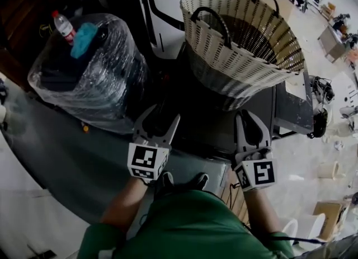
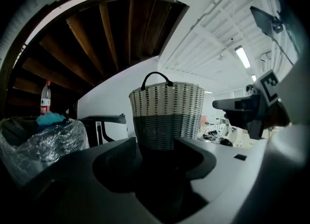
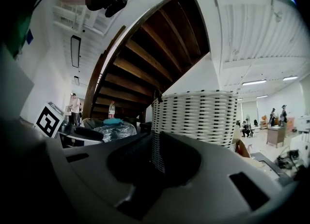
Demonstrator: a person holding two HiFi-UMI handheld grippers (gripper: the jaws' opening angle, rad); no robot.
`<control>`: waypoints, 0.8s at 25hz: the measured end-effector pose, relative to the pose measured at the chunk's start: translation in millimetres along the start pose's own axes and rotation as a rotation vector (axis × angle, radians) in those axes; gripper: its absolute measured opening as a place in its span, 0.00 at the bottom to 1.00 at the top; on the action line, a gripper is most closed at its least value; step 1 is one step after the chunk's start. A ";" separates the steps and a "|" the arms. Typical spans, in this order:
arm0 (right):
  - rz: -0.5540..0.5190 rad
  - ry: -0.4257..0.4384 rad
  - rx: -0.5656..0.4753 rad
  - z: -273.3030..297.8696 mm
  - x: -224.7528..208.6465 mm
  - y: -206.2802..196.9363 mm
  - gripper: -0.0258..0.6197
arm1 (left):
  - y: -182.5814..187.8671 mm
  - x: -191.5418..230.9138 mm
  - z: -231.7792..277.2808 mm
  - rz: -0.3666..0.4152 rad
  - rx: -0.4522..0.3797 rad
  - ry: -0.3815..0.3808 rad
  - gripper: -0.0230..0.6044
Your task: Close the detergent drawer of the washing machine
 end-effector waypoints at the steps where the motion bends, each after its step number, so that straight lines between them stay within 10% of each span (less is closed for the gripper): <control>1: -0.010 0.006 -0.009 -2.2 -0.5 3.7 0.14 | 10.2 -1.5 -1.6 0.009 -0.022 0.002 0.44; 20: -0.086 -0.021 -0.062 -20.5 -16.2 27.7 0.13 | 60.6 4.8 -11.6 0.027 -0.119 0.025 0.43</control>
Point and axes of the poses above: the fingertips, and each gripper's own axes: z forward along the fingers, x to its left, y out of its top, the point moved 1 cm from there along -z, backward along the fingers, and after that the axes turned 4 degrees about -y, right-handed, at the moved point
